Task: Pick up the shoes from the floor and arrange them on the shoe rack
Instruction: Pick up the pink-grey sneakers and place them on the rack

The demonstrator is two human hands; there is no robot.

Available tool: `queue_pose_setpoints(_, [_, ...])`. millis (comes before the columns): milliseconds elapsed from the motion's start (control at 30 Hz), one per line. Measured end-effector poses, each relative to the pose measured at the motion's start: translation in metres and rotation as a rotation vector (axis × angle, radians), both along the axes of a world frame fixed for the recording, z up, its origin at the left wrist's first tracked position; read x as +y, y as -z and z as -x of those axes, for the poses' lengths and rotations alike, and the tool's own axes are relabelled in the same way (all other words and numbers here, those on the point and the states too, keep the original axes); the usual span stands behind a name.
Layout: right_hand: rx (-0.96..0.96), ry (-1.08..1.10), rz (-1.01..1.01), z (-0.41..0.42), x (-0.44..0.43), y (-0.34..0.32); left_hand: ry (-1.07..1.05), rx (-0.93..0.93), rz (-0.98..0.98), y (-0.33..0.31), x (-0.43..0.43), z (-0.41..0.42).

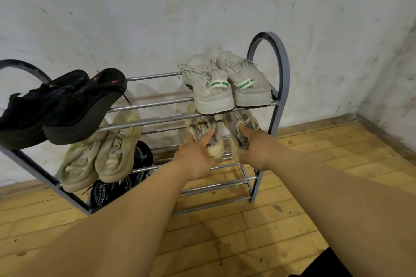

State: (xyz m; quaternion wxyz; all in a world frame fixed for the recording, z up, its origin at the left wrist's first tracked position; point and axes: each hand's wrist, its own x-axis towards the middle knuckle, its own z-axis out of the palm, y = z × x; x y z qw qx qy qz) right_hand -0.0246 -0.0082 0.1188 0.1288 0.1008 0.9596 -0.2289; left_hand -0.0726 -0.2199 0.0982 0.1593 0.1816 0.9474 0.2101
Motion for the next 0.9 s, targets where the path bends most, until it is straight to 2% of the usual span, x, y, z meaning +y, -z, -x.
queue_pose_setpoints(333, [0.120,0.090,0.037,0.008,-0.003,0.007,0.032,-0.005,-0.113,0.011,-0.004,-0.005])
queue_pose_setpoints(467, [0.094,0.073,0.032,0.008,-0.002,0.009,0.037,0.011,-0.137,0.011,0.001,-0.009])
queue_pose_setpoints(667, [0.084,0.049,-0.002,0.005,-0.003,0.006,0.021,0.010,-0.091,0.007,0.011,-0.012])
queue_pose_setpoints(900, [0.076,-0.010,-0.096,-0.018,-0.013,-0.019,0.082,0.042,0.057,-0.004,-0.004,-0.013])
